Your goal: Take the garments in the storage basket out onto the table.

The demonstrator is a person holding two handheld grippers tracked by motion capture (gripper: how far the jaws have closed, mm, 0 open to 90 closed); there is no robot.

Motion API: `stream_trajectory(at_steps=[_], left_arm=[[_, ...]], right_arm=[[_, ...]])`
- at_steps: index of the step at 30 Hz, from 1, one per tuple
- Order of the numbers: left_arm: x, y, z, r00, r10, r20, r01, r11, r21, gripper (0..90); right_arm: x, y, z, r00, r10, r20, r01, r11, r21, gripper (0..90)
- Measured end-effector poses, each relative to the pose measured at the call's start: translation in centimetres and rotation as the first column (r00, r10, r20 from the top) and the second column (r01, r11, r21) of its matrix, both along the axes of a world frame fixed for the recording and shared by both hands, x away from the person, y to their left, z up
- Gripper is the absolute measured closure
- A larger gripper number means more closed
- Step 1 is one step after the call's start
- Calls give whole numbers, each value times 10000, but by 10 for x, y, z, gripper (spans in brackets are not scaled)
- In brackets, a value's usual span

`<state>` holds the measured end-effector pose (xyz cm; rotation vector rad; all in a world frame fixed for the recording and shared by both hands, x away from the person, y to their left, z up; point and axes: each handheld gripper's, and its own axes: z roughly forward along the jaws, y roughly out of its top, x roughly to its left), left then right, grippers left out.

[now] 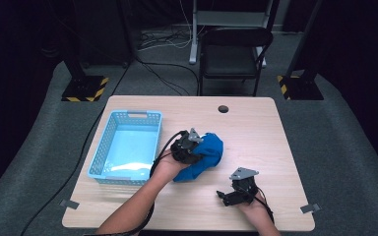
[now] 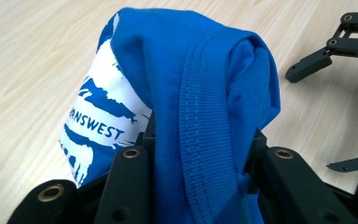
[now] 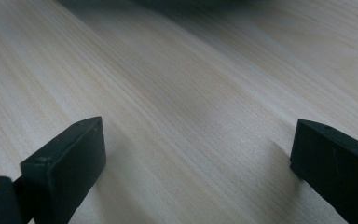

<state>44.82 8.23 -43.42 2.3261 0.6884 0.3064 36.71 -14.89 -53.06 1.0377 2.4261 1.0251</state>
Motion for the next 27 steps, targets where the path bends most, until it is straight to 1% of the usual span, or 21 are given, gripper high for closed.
stream_trajectory(at_steps=[5, 10, 15, 19, 27], left_arm=[[1, 1, -6, 9999, 101, -85, -101, 9999, -3, 655], [1, 1, -10, 9999, 96, -117, -95, 9999, 83, 655], [1, 3, -14, 9996, 197, -179, -194, 9997, 158, 655], [1, 5, -18, 9993, 288, -257, -285, 9995, 108, 654], [2, 6, -27, 9984, 347, -450, -341, 9993, 141, 654]], right_arm=[[0, 0, 0, 10000, -3, -4, 3, 10000, 3, 26], [0, 0, 0, 10000, -4, -5, 4, 10000, 4, 26], [0, 0, 0, 10000, -3, -5, 3, 10000, 3, 26], [0, 0, 0, 10000, 0, 4, 0, 10000, 1, 26], [0, 0, 0, 10000, -4, 3, 4, 10000, 3, 26]])
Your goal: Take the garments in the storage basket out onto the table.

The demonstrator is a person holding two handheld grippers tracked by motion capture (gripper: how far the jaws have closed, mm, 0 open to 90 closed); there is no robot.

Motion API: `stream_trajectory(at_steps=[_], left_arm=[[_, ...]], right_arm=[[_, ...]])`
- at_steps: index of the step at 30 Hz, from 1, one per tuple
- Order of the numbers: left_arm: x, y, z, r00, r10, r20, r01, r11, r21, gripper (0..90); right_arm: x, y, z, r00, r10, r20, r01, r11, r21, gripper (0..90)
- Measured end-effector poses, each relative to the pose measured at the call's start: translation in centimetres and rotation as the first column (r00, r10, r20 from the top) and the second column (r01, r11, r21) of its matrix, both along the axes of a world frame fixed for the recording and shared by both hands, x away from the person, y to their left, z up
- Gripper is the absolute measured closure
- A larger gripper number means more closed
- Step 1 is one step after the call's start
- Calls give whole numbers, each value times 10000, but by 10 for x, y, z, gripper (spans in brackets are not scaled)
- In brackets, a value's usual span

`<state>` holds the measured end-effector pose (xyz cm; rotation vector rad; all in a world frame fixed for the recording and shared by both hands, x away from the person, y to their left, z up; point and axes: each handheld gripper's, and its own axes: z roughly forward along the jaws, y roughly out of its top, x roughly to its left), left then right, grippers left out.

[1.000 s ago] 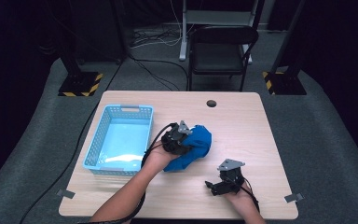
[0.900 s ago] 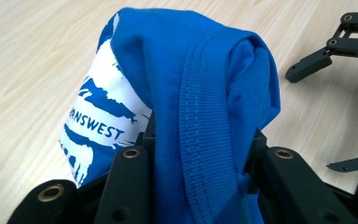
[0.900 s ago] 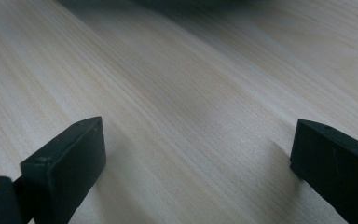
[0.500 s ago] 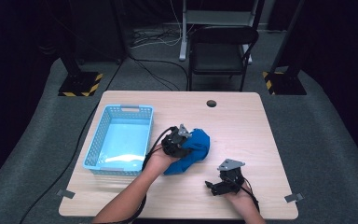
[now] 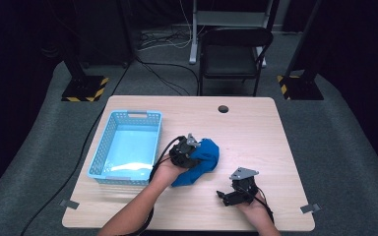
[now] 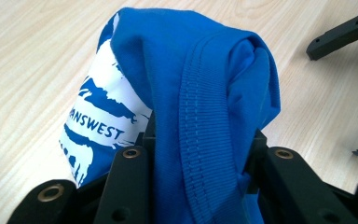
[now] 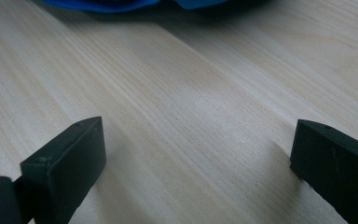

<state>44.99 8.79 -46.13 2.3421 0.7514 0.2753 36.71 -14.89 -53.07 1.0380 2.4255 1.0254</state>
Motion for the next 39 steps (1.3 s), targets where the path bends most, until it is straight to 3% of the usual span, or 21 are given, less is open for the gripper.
stream_trajectory(at_steps=[20, 29, 39], left_arm=[[-3, -4, -20, 9999, 44, -121, -43, 9999, 131, 624], [-6, -5, -27, 9995, 273, 126, -277, 9991, 333, 481], [-7, -3, -35, 9987, 509, 78, -511, 9983, 291, 352]], right_arm=[[0, 0, 0, 10000, 0, -2, 0, 10000, 2, 26], [0, 0, 0, 10000, -1, -2, 1, 10000, 2, 26], [0, 0, 0, 10000, 0, -1, 0, 10000, 1, 26]])
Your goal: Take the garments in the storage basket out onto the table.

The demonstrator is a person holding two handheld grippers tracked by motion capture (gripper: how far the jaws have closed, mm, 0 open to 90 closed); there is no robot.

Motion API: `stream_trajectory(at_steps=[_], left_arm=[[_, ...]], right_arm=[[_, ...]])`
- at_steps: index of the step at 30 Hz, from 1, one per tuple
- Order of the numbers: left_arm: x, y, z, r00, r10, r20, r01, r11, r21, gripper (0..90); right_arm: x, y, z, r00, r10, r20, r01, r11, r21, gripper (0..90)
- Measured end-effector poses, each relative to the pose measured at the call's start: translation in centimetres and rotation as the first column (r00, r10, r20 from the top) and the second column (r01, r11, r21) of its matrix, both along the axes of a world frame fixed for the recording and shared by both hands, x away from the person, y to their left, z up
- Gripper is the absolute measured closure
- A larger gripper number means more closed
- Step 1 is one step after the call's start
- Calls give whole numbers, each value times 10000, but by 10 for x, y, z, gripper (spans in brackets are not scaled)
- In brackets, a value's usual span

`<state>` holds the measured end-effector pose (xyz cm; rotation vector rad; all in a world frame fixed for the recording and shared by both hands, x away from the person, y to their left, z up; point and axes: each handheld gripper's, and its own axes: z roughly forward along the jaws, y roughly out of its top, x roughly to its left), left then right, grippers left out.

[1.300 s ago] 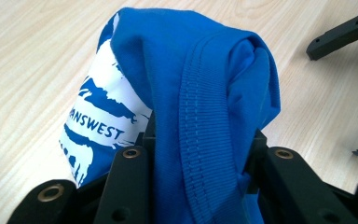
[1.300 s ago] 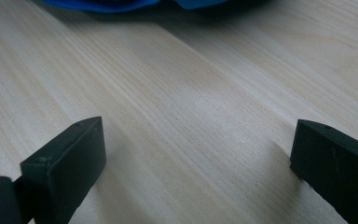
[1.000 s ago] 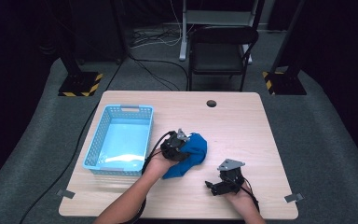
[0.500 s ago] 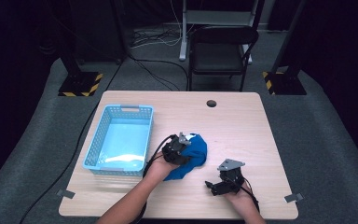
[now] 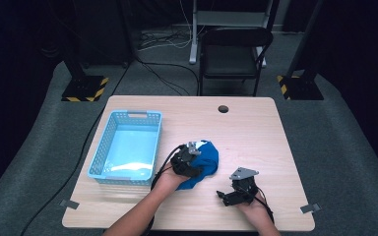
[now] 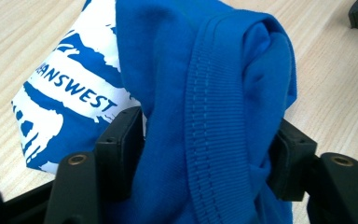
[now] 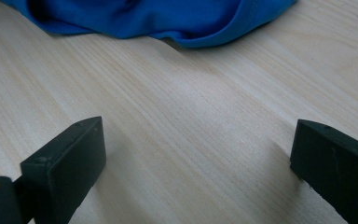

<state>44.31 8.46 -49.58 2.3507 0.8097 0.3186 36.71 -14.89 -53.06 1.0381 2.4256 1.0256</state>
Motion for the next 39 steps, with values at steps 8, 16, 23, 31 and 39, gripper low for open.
stream_trajectory(at_steps=[8, 16, 23, 31, 39], left_arm=[[-1, 1, -2, 10000, -4, -14, 4, 9999, -144, 297], [-4, 3, 0, 9999, -134, 53, 137, 9985, -536, 249], [-5, 3, 0, 9999, -102, 79, 108, 9973, -721, 187], [-6, 4, 1, 10000, -34, 87, 41, 9967, -810, 124], [-7, 5, 3, 9999, -60, 105, 68, 9969, -790, 91]], right_arm=[[0, 0, 0, 10000, 0, 0, 0, 10000, 0, 26], [0, 0, 0, 10000, 0, -1, 0, 10000, -2, 26], [0, 0, 0, 10000, 1, 1, -1, 10000, -1, 26], [0, 0, 0, 10000, 2, 0, -2, 10000, -1, 26], [0, 0, 0, 10000, 0, -1, 0, 10000, -1, 26]])
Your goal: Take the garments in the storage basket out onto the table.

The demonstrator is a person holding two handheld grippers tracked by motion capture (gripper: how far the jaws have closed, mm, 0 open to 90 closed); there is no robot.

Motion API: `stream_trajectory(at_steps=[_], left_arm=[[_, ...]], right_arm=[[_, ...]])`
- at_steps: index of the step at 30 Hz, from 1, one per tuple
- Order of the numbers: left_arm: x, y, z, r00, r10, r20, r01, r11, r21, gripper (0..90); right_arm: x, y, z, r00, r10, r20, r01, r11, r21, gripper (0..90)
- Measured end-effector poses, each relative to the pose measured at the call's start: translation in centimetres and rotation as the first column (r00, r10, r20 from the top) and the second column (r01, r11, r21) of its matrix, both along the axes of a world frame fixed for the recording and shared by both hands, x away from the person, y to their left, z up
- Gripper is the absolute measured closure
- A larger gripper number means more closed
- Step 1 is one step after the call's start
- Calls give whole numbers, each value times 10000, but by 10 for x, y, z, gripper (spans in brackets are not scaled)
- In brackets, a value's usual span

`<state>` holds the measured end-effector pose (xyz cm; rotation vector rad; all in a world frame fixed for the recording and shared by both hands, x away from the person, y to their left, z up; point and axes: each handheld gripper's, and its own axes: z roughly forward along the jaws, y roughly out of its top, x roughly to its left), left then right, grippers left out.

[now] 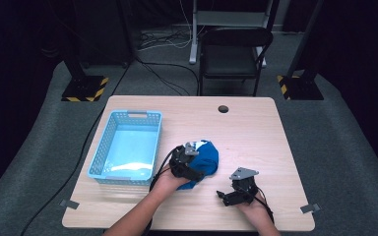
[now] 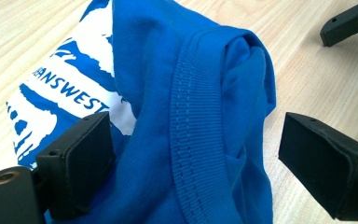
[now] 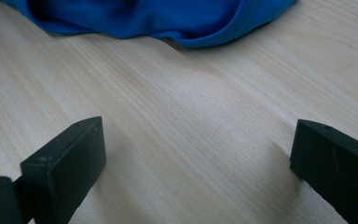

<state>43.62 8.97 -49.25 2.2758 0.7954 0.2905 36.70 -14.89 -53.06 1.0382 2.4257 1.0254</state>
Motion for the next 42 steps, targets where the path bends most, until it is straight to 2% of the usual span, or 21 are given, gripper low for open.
stream_trajectory(at_steps=[24, 42], left_arm=[[-4, 2, 10, 9996, -66, 258, 71, 9998, -207, 72], [-8, 6, 26, 9982, -110, 593, 142, 9985, -535, 73]], right_arm=[[0, 0, 0, 10000, -1, 3, 1, 10000, 1, 26], [0, 0, 0, 10000, -1, 1, 1, 10000, 0, 26]])
